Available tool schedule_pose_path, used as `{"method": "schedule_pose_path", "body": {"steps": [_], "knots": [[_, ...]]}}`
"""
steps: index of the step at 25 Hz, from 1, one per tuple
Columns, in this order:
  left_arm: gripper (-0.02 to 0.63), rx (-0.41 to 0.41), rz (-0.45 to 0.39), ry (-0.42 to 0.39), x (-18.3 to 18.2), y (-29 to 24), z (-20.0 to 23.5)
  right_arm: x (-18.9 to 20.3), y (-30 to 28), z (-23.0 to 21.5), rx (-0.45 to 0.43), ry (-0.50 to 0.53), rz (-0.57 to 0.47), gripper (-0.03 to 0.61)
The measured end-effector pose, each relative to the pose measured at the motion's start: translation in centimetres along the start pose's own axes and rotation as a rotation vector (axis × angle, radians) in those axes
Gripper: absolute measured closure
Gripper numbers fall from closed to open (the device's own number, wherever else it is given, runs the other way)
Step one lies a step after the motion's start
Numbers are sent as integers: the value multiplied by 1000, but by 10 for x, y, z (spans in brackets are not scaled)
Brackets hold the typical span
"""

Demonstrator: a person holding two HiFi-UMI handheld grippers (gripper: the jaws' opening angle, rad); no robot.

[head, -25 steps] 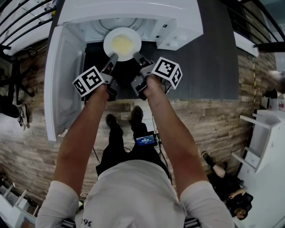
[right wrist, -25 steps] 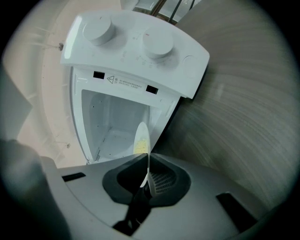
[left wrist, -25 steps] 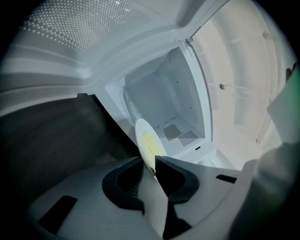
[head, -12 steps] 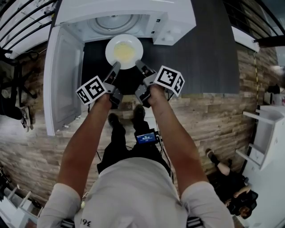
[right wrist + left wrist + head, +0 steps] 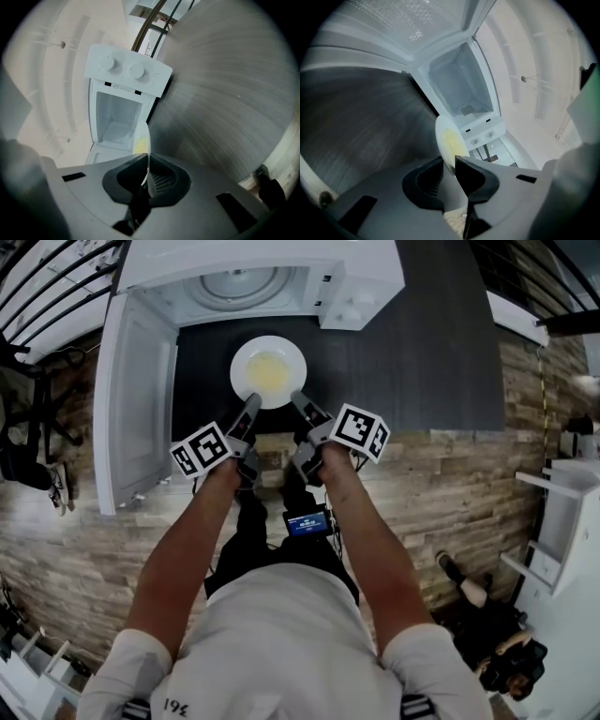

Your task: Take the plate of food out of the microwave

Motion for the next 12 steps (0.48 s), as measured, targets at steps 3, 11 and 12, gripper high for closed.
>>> {"method": "schedule_pose_path", "body": {"steps": [3, 11, 12], "knots": [[532, -11, 16, 14, 15, 5, 6, 10, 7, -11, 14, -6, 16, 562], [532, -49, 51, 38, 38, 12, 16, 24, 15, -29, 42, -23, 36, 563], [532, -55, 57, 41, 40, 13, 16, 25, 15, -31, 44, -29, 35, 561]]}}
Point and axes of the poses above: the fingertips, and each gripper's own axes: y backward along the fingers, z to its left, x out of its underside, the point moved 3 cm from there along y, backward along the fingers, and after that the axes turned 3 degrees about z, right-handed, at the moved point
